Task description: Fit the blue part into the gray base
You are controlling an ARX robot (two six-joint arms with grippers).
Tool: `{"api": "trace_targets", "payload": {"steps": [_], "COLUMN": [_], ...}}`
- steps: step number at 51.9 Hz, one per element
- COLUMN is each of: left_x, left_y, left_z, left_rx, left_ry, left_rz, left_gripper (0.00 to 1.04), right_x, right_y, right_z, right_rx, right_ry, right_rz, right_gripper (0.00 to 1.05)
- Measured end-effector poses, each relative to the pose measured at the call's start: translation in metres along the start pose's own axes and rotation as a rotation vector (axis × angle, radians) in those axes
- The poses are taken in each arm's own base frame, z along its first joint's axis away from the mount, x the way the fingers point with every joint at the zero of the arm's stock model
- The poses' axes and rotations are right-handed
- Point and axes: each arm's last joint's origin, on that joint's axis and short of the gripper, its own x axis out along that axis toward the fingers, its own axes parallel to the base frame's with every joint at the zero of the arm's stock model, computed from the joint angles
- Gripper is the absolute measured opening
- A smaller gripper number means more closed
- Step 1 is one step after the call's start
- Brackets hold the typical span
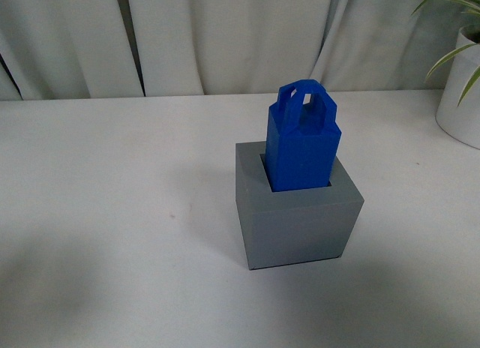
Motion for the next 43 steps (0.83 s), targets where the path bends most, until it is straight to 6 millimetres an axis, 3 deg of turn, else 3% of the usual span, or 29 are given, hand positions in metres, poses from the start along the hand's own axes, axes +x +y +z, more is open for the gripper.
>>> {"api": "trace_targets", "payload": {"steps": [7, 26, 43], "left_x": [0.0, 0.0, 0.0], "left_y": [0.0, 0.0, 0.0], "left_z": [0.0, 0.0, 0.0], "left_rx": [0.0, 0.0, 0.0], "left_ry": [0.0, 0.0, 0.0], "left_rz": [0.0, 0.0, 0.0], "left_gripper": [0.99, 0.99, 0.99], "right_x": [0.0, 0.0, 0.0], "right_y": [0.0, 0.0, 0.0], "right_z": [0.0, 0.0, 0.0], "right_rx": [0.0, 0.001, 0.001], "right_ry": [0.0, 0.0, 0.0], "right_rz": [0.0, 0.0, 0.0], "right_gripper": [0.39, 0.99, 0.97]}}
